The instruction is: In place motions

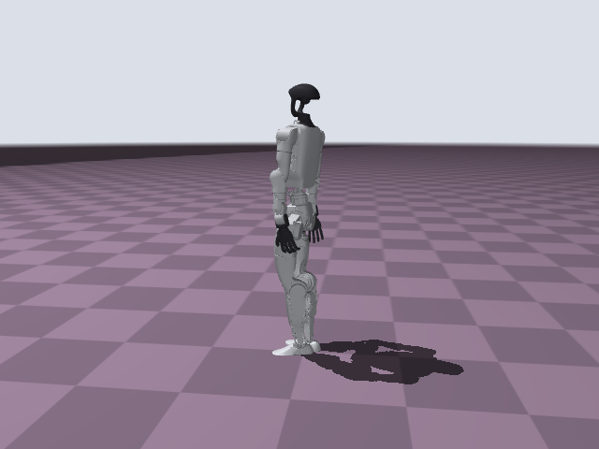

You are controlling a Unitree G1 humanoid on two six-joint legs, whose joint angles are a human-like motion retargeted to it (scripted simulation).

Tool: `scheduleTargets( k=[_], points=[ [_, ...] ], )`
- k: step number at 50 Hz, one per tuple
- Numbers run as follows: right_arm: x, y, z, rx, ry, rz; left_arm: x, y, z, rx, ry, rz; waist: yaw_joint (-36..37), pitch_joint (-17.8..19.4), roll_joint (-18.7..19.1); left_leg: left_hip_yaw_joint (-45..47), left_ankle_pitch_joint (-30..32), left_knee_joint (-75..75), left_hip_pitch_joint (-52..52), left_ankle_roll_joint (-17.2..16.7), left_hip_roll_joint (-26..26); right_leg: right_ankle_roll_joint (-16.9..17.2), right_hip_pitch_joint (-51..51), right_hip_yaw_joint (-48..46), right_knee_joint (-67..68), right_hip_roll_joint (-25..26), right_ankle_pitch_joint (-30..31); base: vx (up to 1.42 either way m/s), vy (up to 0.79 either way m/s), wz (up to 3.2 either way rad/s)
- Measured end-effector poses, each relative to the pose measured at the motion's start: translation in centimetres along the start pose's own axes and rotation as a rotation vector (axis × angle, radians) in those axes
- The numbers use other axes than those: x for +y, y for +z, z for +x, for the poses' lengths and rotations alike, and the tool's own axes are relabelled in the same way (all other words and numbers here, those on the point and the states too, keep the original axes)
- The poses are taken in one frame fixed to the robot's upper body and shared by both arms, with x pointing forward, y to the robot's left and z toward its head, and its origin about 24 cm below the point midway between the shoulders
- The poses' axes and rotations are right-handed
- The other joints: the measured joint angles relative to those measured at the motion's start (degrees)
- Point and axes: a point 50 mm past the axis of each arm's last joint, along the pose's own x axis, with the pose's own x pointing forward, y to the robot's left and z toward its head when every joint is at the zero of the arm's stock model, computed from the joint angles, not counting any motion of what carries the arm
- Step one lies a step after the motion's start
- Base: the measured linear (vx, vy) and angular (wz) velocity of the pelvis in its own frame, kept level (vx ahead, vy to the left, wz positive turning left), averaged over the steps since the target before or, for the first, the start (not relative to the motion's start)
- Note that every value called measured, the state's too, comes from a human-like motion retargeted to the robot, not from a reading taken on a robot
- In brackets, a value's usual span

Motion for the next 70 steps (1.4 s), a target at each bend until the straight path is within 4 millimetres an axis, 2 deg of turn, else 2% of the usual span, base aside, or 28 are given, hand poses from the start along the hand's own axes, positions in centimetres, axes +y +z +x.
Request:
scheduleTargets(
  k=[5, 9, 19, 28, 50, 62, 65, 67, 70],
  points=[
    [0.2, -0.7, 0.1, 0.014, 0.020, 0.046, -0.5, 0.1, 0.1, -0.005, -0.026, -0.029, 1.92, 0.13, -0.08, 1.53, 0.28, 0.01, -0.30, 0.34, 0.10, -0.16, 0.09, 1.50, 0.01, 0.33, 0.20, 0.00, 0.00, -0.12],
    [0.0, -0.8, 0.1, 0.021, 0.016, 0.053, -0.7, 0.5, 0.0, -0.001, -0.031, 0.012, 2.75, 0.22, -0.07, 1.95, 0.31, -0.24, -0.07, 0.42, 0.00, -0.24, 0.13, 1.93, -0.03, 0.41, 0.35, 0.00, 0.00, -0.06],
    [-0.6, 0.2, -0.1, -0.002, -0.018, -0.032, -0.4, 1.4, -0.2, -0.012, 0.006, 0.119, 3.10, 0.40, -0.06, 2.36, 0.37, -0.25, -0.07, 0.49, 0.11, -0.37, 0.01, 2.37, 0.06, 0.51, 0.64, 0.00, 0.00, 0.00],
    [-0.7, 0.8, -0.2, -0.035, -0.030, -0.077, -0.4, 1.1, -0.1, -0.005, -0.007, 0.078, 2.84, 0.31, -0.20, 2.43, 0.33, -0.11, -0.11, 0.48, 0.23, -0.50, -0.10, 2.51, 0.22, 0.53, 0.79, 0.00, 0.00, 0.00],
    [-1.4, 0.6, -0.3, -0.032, -0.045, -0.058, -0.4, 0.9, -0.1, -0.004, -0.006, 0.062, 2.42, 0.21, -0.33, 2.03, 0.51, 0.03, -0.37, 0.50, 0.38, -0.62, -0.40, 2.26, 0.53, 0.44, 1.03, 0.00, 0.00, 0.00],
    [-0.8, 1.5, -0.3, -0.063, 0.018, -0.064, -0.5, 1.2, -0.1, -0.018, -0.018, 0.056, 2.62, 0.73, 0.27, 2.43, 0.49, 0.50, -1.25, 0.33, 0.91, -0.75, -1.51, 1.88, 1.46, 0.24, 1.32, -0.01, 0.00, -0.04],
    [-1.2, 2.3, -0.5, -0.089, -0.032, -0.139, -0.5, 2.2, -0.3, -0.040, -0.020, 0.068, 3.63, 1.40, 0.87, 2.77, 0.32, 1.71, -2.87, 0.41, 1.30, -1.43, -2.69, 0.63, 2.66, -0.30, 1.15, -0.08, 0.10, -0.07],
    [-1.8, 2.9, -0.7, -0.109, -0.079, -0.181, -0.3, 4.3, -0.9, -0.080, -0.006, 0.112, 4.96, 3.26, 0.69, 1.61, 0.93, 3.67, -4.61, 0.85, 1.24, -2.02, -3.55, -0.43, 4.75, -1.05, 0.03, -0.19, 0.18, 0.56],
    [-2.6, 3.0, -0.9, -0.125, -0.115, -0.199, -0.2, 8.4, -2.3, -0.181, 0.036, 0.221, 7.24, 6.56, -0.25, -1.09, 1.19, 6.69, -7.25, 1.47, 0.63, -1.81, -3.74, -3.49, 7.66, -3.15, -2.14, -0.24, 0.17, 1.44]
  ],
)
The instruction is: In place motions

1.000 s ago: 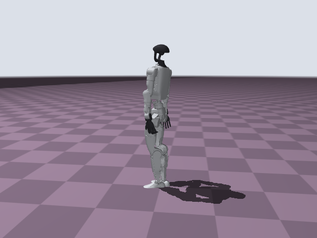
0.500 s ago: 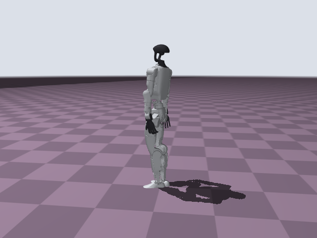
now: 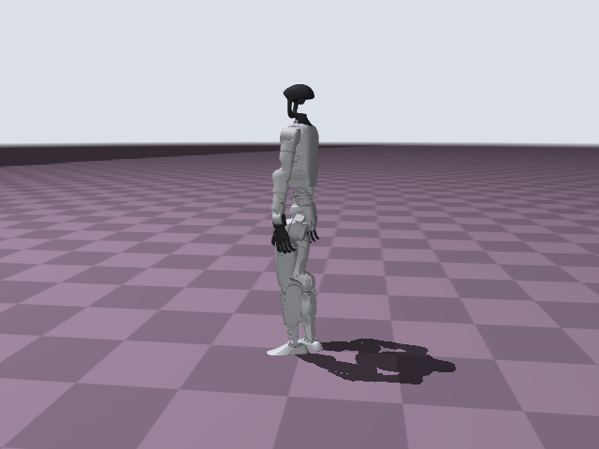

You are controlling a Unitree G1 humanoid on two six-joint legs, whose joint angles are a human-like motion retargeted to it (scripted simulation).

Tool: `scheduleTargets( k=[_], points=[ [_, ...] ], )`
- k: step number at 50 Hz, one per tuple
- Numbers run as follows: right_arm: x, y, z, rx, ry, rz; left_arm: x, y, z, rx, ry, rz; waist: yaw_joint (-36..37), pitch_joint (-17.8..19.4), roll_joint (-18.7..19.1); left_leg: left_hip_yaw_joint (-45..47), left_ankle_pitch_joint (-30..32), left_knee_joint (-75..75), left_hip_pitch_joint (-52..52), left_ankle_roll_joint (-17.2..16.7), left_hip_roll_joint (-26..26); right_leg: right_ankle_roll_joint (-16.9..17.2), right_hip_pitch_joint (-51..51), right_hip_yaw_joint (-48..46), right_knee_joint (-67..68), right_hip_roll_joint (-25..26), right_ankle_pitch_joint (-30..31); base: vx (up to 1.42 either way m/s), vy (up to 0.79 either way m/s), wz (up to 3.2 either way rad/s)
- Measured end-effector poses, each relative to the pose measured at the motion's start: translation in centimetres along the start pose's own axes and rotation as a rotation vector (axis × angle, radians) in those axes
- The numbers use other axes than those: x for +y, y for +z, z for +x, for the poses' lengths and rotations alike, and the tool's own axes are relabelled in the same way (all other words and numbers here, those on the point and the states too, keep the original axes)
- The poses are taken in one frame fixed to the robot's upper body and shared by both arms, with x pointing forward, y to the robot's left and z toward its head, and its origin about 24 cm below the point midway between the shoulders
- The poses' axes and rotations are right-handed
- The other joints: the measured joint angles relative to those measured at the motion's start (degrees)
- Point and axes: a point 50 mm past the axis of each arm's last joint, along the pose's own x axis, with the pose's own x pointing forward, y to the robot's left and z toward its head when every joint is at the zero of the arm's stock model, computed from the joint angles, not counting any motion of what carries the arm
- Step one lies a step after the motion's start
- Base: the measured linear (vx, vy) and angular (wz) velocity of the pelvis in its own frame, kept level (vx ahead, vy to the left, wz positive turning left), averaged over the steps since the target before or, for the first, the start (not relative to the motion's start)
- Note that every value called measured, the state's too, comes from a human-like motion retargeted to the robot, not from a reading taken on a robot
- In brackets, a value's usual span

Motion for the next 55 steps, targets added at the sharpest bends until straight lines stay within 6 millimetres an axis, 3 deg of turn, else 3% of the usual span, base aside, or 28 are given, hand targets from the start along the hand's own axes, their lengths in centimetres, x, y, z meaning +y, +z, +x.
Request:
scheduleTargets(
  k=[2, 5, 10, 12, 16, 20, 23, 25, 27, 28, 30, 32, 36, 38, 40, 44, 51, 55],
  points=[
    [0.0, -0.8, 0.0, 0.016, 0.004, 0.006, 0.2, 3.0, -0.5, -0.087, 0.014, 0.075, 2.62, 0.91, -1.09, 2.03, -1.44, 0.04, -0.38, 1.35, -0.36, 0.64, 0.24, -3.12, 1.07, -1.90, -1.45, -0.16, 0.20, 2.07],
    [0.6, -2.3, 0.1, 0.070, 0.021, 0.048, -1.3, 6.0, -0.9, -0.193, -0.010, 0.151, 4.85, 0.48, -2.66, 15.43, -5.33, -1.58, 2.12, 1.86, 1.39, 1.94, 0.81, -11.30, 1.47, -5.01, -3.12, -0.09, 0.25, 3.01],
    [1.9, -4.0, 0.2, 0.150, 0.072, 0.090, -4.0, 8.2, -1.3, -0.276, -0.120, 0.234, 3.13, -1.39, -3.23, 37.24, -8.16, -1.49, 5.44, -0.75, 5.61, 6.18, 3.50, -28.32, 0.67, -7.53, -5.41, -0.06, 0.14, 3.84],
    [2.4, -4.6, 0.2, 0.149, 0.063, 0.125, -4.2, 8.4, -1.4, -0.274, -0.120, 0.295, 2.36, -1.93, -1.96, 37.90, -4.92, -1.79, 5.12, -2.11, 7.00, 8.60, 4.73, -33.32, 2.13, -7.52, -6.15, 0.13, 0.31, 3.28],
    [3.1, -6.3, 0.2, 0.180, 0.043, 0.212, -3.6, 8.6, -1.5, -0.264, -0.064, 0.415, 8.85, -3.12, -2.38, 33.07, -0.41, -1.60, 2.44, -3.04, 6.23, 11.06, 7.43, -35.93, 4.00, -7.49, -6.77, 0.19, 0.36, 1.77],
    [3.6, -7.7, -0.1, 0.257, 0.085, 0.262, -2.8, 7.4, -1.1, -0.240, -0.020, 0.389, 9.71, -1.12, -1.13, 20.14, 0.54, -1.10, 1.59, -1.32, 5.02, 7.70, 12.52, -42.72, 5.82, -7.04, -0.56, 0.13, 0.21, 2.70],
    [2.9, -7.7, -0.1, 0.245, 0.086, 0.224, -2.1, 6.1, -0.8, -0.217, -0.023, 0.242, 8.81, 0.28, 2.21, 12.39, 1.01, -0.44, 1.83, -0.92, 6.69, 2.97, 13.75, -39.32, 15.41, -9.04, 5.56, 0.18, 0.18, 2.30],
    [2.4, -7.7, -0.1, 0.232, 0.041, 0.206, -1.5, 5.4, -0.7, -0.216, -0.018, 0.133, 6.18, 0.27, 3.94, 7.18, 1.44, 0.33, 0.89, -0.63, 7.25, 1.42, 11.19, -33.35, 24.72, -11.81, 6.43, 0.27, 0.11, 2.52],
    [2.3, -7.5, 0.0, 0.221, -0.005, 0.238, -0.7, 5.0, -0.7, -0.221, 0.011, 0.065, 3.52, 0.02, 4.42, 3.45, 2.49, 0.08, -0.13, -0.24, 6.62, 5.49, 4.92, -22.10, 30.70, -11.32, 4.47, 0.17, 0.01, 2.46],
    [2.4, -7.3, 0.0, 0.211, -0.019, 0.266, -0.3, 4.9, -0.8, -0.225, 0.032, 0.047, 1.91, 0.43, 4.64, 1.31, 3.12, -0.18, -0.27, -0.13, 6.29, 8.01, 1.90, -15.45, 31.84, -8.35, 2.97, 0.05, -0.05, 2.57],
    [2.4, -6.3, 0.2, 0.174, -0.021, 0.314, 0.7, 5.0, -1.0, -0.238, 0.077, 0.023, -1.63, 1.92, 4.79, -2.88, 4.32, -0.50, -0.43, -0.01, 5.67, 10.77, -1.33, -7.29, 30.73, -2.63, -0.09, 0.04, -0.06, 2.39],
    [2.6, -5.3, 0.3, 0.131, 0.017, 0.333, 1.8, 5.0, -1.3, -0.239, 0.113, 0.012, -3.67, 2.45, 3.73, -4.27, 5.11, -0.84, -0.65, 0.07, 4.64, 10.24, -2.50, -3.26, 25.71, 0.26, -2.50, 0.06, -0.11, 1.62],
    [3.5, -4.3, 0.4, 0.093, 0.105, 0.340, 3.0, 4.0, -1.4, -0.187, 0.138, 0.037, -6.38, 2.53, 0.41, -7.38, 5.87, -1.48, 0.00, 0.82, 0.42, 7.67, -3.30, 1.98, 11.50, 1.65, -6.27, 0.10, -0.12, 1.38],
    [3.8, -4.2, 0.4, 0.089, 0.119, 0.324, 3.1, 3.2, -1.3, -0.147, 0.133, 0.047, -5.74, 3.11, -1.94, -8.01, 5.85, -1.82, 1.45, 1.22, -2.25, 4.47, -2.91, 11.05, 6.27, 4.00, -3.36, 0.13, -0.05, 0.28],
    [3.7, -4.4, 0.4, 0.096, 0.111, 0.287, 3.2, 2.3, -1.2, -0.106, 0.116, 0.045, 0.32, 2.84, -3.81, -3.07, 5.04, -2.44, 2.36, 1.37, -3.09, 4.04, -0.91, 7.60, 5.18, 1.23, -1.44, 0.12, -0.01, -1.15],
    [3.6, -5.1, 0.4, 0.116, 0.076, 0.244, 2.9, 1.2, -0.9, -0.053, 0.106, 0.110, 0.65, 3.08, -2.26, -3.56, 4.63, -2.35, 3.09, 1.74, -2.76, 4.84, -0.53, 5.60, 4.86, 1.04, -0.99, 0.09, 0.00, -0.11],
    [4.2, -5.6, 0.4, 0.130, 0.047, 0.269, 2.8, 2.0, -1.0, -0.072, 0.107, 0.189, -5.79, 2.56, -0.07, 1.02, 2.50, -2.04, 3.47, 1.76, -0.45, 5.09, -2.59, 8.94, 4.65, 2.40, 1.24, -0.09, -0.07, -0.53],
    [3.9, -5.1, 0.3, 0.120, 0.093, 0.280, 2.6, 2.8, -1.1, -0.098, 0.076, 0.193, -9.14, 3.17, 0.90, 7.99, 0.72, -1.97, 4.22, 0.93, 2.28, 3.46, -3.87, 8.95, 5.40, 2.87, -1.87, -0.28, -0.10, -2.10]
  ],
)
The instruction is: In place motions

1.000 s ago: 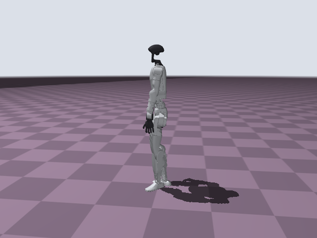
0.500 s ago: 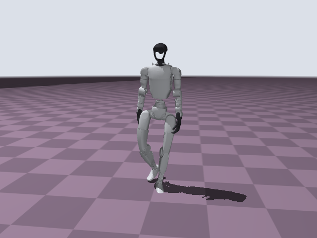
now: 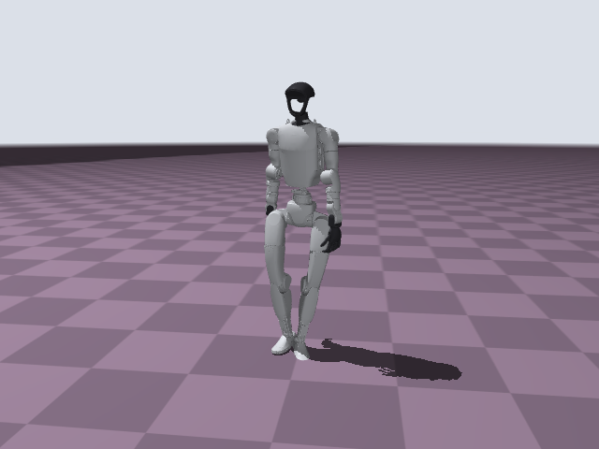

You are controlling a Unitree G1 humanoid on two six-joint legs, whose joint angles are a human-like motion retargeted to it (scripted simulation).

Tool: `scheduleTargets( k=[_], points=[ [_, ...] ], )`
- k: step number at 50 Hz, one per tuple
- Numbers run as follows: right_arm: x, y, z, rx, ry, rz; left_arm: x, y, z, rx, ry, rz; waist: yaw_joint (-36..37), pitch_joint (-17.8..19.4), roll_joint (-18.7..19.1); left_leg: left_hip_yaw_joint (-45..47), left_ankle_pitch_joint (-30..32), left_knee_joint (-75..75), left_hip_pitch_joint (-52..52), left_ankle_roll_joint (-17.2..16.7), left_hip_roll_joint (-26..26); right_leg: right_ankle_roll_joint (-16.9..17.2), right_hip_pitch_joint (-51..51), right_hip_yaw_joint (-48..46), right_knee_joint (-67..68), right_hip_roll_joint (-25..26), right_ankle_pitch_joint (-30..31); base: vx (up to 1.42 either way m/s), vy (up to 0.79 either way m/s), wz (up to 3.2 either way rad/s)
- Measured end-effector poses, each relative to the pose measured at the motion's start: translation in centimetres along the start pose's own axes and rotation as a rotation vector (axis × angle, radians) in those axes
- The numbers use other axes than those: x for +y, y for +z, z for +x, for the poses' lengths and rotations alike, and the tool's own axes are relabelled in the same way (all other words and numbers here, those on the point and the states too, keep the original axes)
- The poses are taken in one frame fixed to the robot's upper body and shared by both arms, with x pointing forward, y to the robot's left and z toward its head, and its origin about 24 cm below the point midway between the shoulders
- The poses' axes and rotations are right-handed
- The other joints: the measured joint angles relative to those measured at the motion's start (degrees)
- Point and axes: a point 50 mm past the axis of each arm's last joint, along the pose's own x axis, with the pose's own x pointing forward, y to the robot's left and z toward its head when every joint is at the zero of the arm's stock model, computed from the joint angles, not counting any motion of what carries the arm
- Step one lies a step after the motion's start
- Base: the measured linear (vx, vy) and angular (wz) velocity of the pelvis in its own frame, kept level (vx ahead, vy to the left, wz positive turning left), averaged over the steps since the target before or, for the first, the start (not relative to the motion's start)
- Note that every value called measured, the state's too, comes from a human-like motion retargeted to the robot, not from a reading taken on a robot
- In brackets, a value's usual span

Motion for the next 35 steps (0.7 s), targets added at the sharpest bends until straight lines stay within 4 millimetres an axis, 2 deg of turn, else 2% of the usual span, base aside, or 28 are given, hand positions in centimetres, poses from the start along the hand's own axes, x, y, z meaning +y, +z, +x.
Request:
scheduleTargets(
  k=[5, 8, 12, 15, 17, 19, 26, 30, 33, 35],
  points=[
    [-1.4, 2.2, -0.5, -0.067, 0.001, -0.029, 1.3, 1.0, -0.4, -0.042, 0.012, -0.044, -4.49, 1.38, 2.20, 12.35, -2.30, -1.33, 1.25, -1.59, 4.34, 0.05, 1.35, -15.53, 0.17, -3.26, -5.18, -0.40, -0.04, -3.10],
    [-2.3, 3.0, -0.8, -0.079, -0.032, -0.034, 2.1, 1.0, -0.6, -0.060, 0.042, -0.087, -4.67, 1.58, 2.79, 20.64, -3.42, -3.10, 2.70, -2.60, 5.58, 0.28, 2.87, -25.61, 0.82, -5.50, -5.77, -0.33, -0.02, -3.56],
    [-2.8, 2.5, -0.8, -0.044, -0.066, 0.024, 1.9, -0.5, -0.4, -0.028, 0.056, -0.175, -4.50, 0.50, 2.63, 31.95, -4.54, -6.11, 5.87, -4.48, 5.14, 2.41, 4.34, -34.45, 1.04, -8.02, -3.67, -0.17, -0.08, -2.92],
    [-2.9, 1.7, -0.8, -0.007, -0.058, 0.097, 0.9, -1.6, -0.2, 0.018, 0.026, -0.244, -3.65, -1.21, 2.45, 40.11, -5.12, -7.43, 7.47, -6.27, 4.48, 2.16, 4.88, -38.95, -1.04, -8.36, 0.96, -0.06, -0.08, -2.29],
    [-2.8, 1.2, -0.8, 0.012, -0.046, 0.131, 0.5, -1.9, -0.1, 0.037, 0.012, -0.270, -4.87, -2.23, 2.64, 43.29, -5.27, -7.50, 7.77, -7.23, 4.50, 2.55, 4.60, -39.95, -2.87, -8.03, 5.02, -0.11, -0.18, -1.44],
    [-2.7, 0.8, -0.7, 0.030, -0.038, 0.155, 0.6, -1.9, -0.2, 0.042, 0.013, -0.266, -6.73, -2.62, 3.26, 45.33, -5.07, -7.50, 7.99, -7.86, 5.11, 2.08, 3.63, -37.85, -3.65, -6.69, 5.05, -0.10, -0.16, -0.92],
    [-1.5, -1.7, -0.4, 0.110, -0.006, 0.209, 0.9, -0.1, -0.2, 0.000, 0.031, -0.160, -12.68, -3.47, 5.01, 47.10, -3.76, -6.86, 9.14, -9.58, 7.38, 1.52, 2.49, -32.16, -4.60, -4.20, 3.69, -0.01, -0.16, -0.19],
    [-0.7, -3.4, -0.3, 0.159, 0.016, 0.247, 0.1, 1.2, -0.1, -0.074, 0.029, -0.170, -12.43, -5.49, 4.28, 47.10, -2.70, -2.53, 10.66, -10.74, 9.59, 1.94, 3.09, -30.59, -7.08, -4.62, 3.88, 0.06, -0.17, 0.01],
    [-0.7, -4.3, -0.4, 0.194, 0.015, 0.246, -0.4, 1.6, 0.1, -0.127, 0.038, -0.182, -8.85, -8.65, -0.05, 42.77, -5.87, 5.45, 9.76, -3.85, 9.38, 1.42, 2.40, -27.33, -7.65, -9.04, 4.09, 0.11, -0.15, -0.62],
    [-0.9, -4.4, -0.4, 0.215, 0.016, 0.215, -0.3, 1.0, 0.2, -0.130, 0.044, -0.189, -5.74, -10.58, -1.90, 30.55, -9.16, 16.38, 3.69, -2.91, 11.89, 0.99, 0.74, -24.44, -6.70, -10.83, 4.16, 0.15, -0.13, -1.38]
  ],
)
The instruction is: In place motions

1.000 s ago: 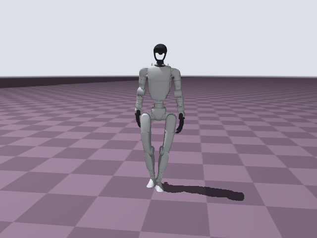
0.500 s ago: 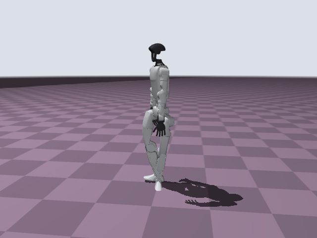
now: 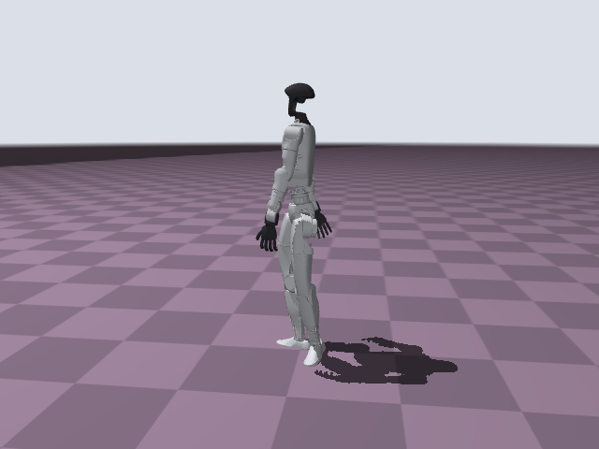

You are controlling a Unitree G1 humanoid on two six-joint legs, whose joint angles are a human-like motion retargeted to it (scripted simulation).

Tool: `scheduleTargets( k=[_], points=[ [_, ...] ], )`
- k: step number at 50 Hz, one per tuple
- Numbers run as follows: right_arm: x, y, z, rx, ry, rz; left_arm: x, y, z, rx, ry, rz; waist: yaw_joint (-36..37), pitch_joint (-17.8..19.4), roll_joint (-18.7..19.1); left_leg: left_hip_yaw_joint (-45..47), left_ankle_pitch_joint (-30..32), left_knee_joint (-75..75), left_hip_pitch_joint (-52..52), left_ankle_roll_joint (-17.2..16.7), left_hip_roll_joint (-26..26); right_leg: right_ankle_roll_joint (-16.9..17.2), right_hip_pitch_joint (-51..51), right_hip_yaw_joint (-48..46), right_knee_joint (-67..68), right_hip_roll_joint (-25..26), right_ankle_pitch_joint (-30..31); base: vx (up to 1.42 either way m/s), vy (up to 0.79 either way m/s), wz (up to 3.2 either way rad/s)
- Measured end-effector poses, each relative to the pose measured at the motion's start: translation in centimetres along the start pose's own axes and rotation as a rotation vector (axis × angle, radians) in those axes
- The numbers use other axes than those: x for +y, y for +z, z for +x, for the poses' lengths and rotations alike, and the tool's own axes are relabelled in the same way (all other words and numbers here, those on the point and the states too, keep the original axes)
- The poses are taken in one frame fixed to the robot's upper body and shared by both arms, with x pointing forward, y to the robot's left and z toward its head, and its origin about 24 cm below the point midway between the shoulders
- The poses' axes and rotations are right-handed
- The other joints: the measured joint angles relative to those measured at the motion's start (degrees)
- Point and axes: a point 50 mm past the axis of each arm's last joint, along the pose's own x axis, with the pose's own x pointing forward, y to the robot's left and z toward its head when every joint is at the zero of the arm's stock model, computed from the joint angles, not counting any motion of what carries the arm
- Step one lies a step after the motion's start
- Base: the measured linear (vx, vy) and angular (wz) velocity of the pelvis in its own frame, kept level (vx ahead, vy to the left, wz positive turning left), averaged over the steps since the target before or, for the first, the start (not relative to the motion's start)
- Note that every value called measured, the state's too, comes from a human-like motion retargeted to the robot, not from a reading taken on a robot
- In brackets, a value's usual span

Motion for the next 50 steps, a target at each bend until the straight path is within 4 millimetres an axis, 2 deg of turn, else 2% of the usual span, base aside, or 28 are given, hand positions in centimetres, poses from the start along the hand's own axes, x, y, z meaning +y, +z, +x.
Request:
scheduleTargets(
  k=[3, 7, 8, 10, 12, 13, 15, 17, 20, 24, 25, 27, 30, 32, 33, 35, 37, 40, 42, 46, 50],
  points=[
    [-0.8, 1.9, -0.6, -0.041, -0.046, -0.063, -0.3, -1.5, 0.1, 0.038, 0.020, -0.053, 6.92, 1.38, -1.63, -15.64, -2.17, 8.19, -7.24, -1.24, -2.11, -1.37, -0.88, 6.76, 0.02, 0.68, 1.26, 0.01, -0.05, -2.33],
    [-1.8, 7.2, -2.4, -0.222, -0.112, -0.157, -0.7, -3.9, 0.0, 0.104, 0.022, -0.176, 12.82, 7.57, -2.19, -27.55, -0.59, 1.80, -6.87, -0.01, -9.45, -2.68, 1.54, 13.39, -0.41, 2.78, 3.00, -0.07, 0.01, -2.34],
    [-1.9, 8.4, -2.9, -0.266, -0.117, -0.181, -0.9, -4.8, -0.1, 0.130, 0.015, -0.194, 13.73, 8.38, -1.85, -32.10, 0.52, -0.53, -7.13, 1.15, -11.37, -2.95, 2.00, 14.52, -0.44, 3.47, 3.39, 0.07, 0.04, -2.08],
    [-1.8, 10.5, -3.9, -0.345, -0.117, -0.224, -1.5, -7.0, -0.3, 0.192, 0.009, -0.217, 15.41, 8.94, -0.33, -39.90, 3.58, -4.92, -7.31, 1.38, -13.99, -3.58, 2.24, 17.03, -0.31, 5.68, 3.98, 0.16, 0.01, -2.04],
    [-1.3, 12.1, -4.7, -0.409, -0.111, -0.261, -2.1, -9.5, -0.7, 0.252, 0.011, -0.247, 16.28, 8.24, 1.39, -39.33, 4.78, -8.58, -6.44, 1.59, -13.48, -3.92, 1.91, 19.53, -0.03, 7.94, 4.14, 0.23, -0.01, -1.82],
    [-0.9, 12.7, -5.0, -0.436, -0.106, -0.279, -2.4, -10.8, -0.9, 0.280, 0.011, -0.271, 15.44, 7.54, 2.46, -37.80, 3.93, -9.36, -5.62, 0.33, -12.19, -4.00, 1.66, 20.04, 0.08, 9.08, 4.01, 0.23, -0.02, -1.13],
    [0.2, 13.6, -5.4, -0.484, -0.089, -0.308, -3.1, -13.1, -1.5, 0.329, -0.002, -0.326, 12.25, 5.59, 4.03, -33.27, 4.08, -10.55, -5.91, 0.05, -9.77, -3.83, 0.22, 20.52, 0.56, 10.06, 3.55, 0.20, -0.04, -0.37],
    [1.1, 14.3, -5.7, -0.528, -0.061, -0.293, -3.2, -13.8, -1.7, 0.350, -0.011, -0.341, 9.79, 5.63, 4.81, -37.44, 4.67, -10.63, -7.09, -0.26, -10.44, -3.70, -0.02, 19.44, 0.67, 10.45, 3.19, 0.07, -0.03, 0.18],
    [1.5, 14.3, -5.7, -0.569, -0.014, -0.252, -2.4, -13.1, -1.5, 0.337, 0.015, -0.286, 11.25, 7.45, 3.95, -39.42, 5.75, -12.20, -5.97, -0.93, -11.23, -3.03, 1.83, 19.37, 1.07, 10.64, 2.48, 0.03, 0.00, 0.13],
    [1.4, 12.1, -4.3, -0.497, -0.020, -0.252, -1.4, -11.6, -1.2, 0.293, 0.057, -0.211, 11.21, 5.56, 3.98, -45.71, 7.16, -11.86, -8.53, -1.33, -12.03, 0.35, -0.33, 21.36, 5.84, 10.60, 2.08, 0.14, -0.03, 1.56],
    [1.4, 11.7, -4.0, -0.474, -0.029, -0.257, -1.1, -11.1, -1.1, 0.273, 0.065, -0.202, 10.80, 5.44, 3.89, -47.05, 7.76, -11.77, -9.16, -1.52, -11.94, 0.99, -1.38, 24.10, 7.64, 10.29, 2.63, 0.04, -0.04, 2.42],
    [1.6, 11.1, -3.6, -0.438, -0.040, -0.274, -0.6, -9.6, -0.8, 0.223, 0.078, -0.198, 8.81, 6.57, 3.73, -51.43, 9.10, -11.51, -9.99, -1.54, -12.45, 2.11, -3.17, 35.71, 11.43, 12.54, 2.81, -0.01, -0.04, 2.83],
    [1.7, 10.3, -3.1, -0.398, -0.043, -0.313, -0.2, -7.7, -0.5, 0.156, 0.098, -0.205, 6.30, 7.57, 3.69, -58.60, 11.03, -10.52, -12.03, -1.40, -14.27, 4.12, -2.66, 49.54, 13.30, 16.65, 0.00, -0.01, -0.04, 3.13],
    [1.5, 9.8, -2.9, -0.388, -0.056, -0.336, 0.0, -5.8, -0.2, 0.091, 0.123, -0.191, 6.14, 8.24, 3.46, -63.08, 13.06, -10.98, -12.62, -1.75, -15.84, 1.05, -1.68, 42.25, 11.38, 14.75, -2.70, -0.03, 0.02, 3.04],
    [1.3, 9.7, -2.8, -0.383, -0.069, -0.348, 0.2, -4.7, -0.1, 0.054, 0.136, -0.178, 8.24, 8.51, 2.09, -63.14, 13.54, -11.47, -12.74, -1.95, -17.04, -0.50, -0.45, 35.87, 9.17, 11.22, -2.32, -0.11, 0.04, 1.95],
    [0.7, 9.3, -2.7, -0.360, -0.097, -0.374, 0.4, -2.3, 0.0, -0.022, 0.147, -0.137, 16.83, 9.65, -0.72, -59.56, 13.13, -13.04, -12.45, -1.88, -18.03, -3.65, 1.33, 34.14, 7.75, 11.78, -3.14, -0.14, 0.11, 1.37],
    [0.1, 8.8, -2.6, -0.332, -0.117, -0.397, 0.3, -0.1, 0.0, -0.084, 0.149, -0.083, 19.09, 11.80, -0.98, -61.54, 11.72, -13.03, -13.00, -0.13, -18.59, -2.35, 3.15, 25.47, 7.33, 8.63, -4.42, -0.18, 0.17, 3.37],
    [-0.6, 8.4, -2.6, -0.290, -0.149, -0.447, 0.4, 1.9, -0.1, -0.135, 0.152, -0.030, 21.05, 13.04, -2.52, -52.06, 7.31, -13.44, -14.62, 2.92, -16.47, -0.62, 6.08, 15.75, 4.84, 5.35, -5.85, -0.21, 0.06, 4.00],
    [-0.6, 7.9, -2.3, -0.250, -0.153, -0.451, 1.2, 2.7, -0.3, -0.130, 0.152, 0.031, 18.39, 12.65, -2.90, -44.91, 4.66, -13.72, -15.27, 4.10, -14.83, 0.90, 7.90, 5.17, 3.56, 3.92, -7.05, -0.06, 0.17, 5.01],
    [-0.9, 5.7, -1.6, -0.172, -0.132, -0.409, 2.3, 2.5, -0.5, -0.071, 0.176, 0.124, 17.40, 10.35, -4.46, -21.64, 0.84, -13.66, -14.54, 4.27, -9.83, 4.39, 10.36, -10.98, 1.68, 2.50, -8.95, 0.01, 0.21, 4.65],
    [-1.1, 3.7, -1.0, -0.084, -0.127, -0.384, 2.5, 1.1, -0.5, -0.037, 0.200, 0.070, 18.13, 7.85, -7.62, 1.32, -0.44, -12.72, -11.18, 2.41, -6.69, 7.90, 11.79, -23.24, 0.35, 1.87, -10.04, 0.08, 0.15, 3.77]
  ],
)
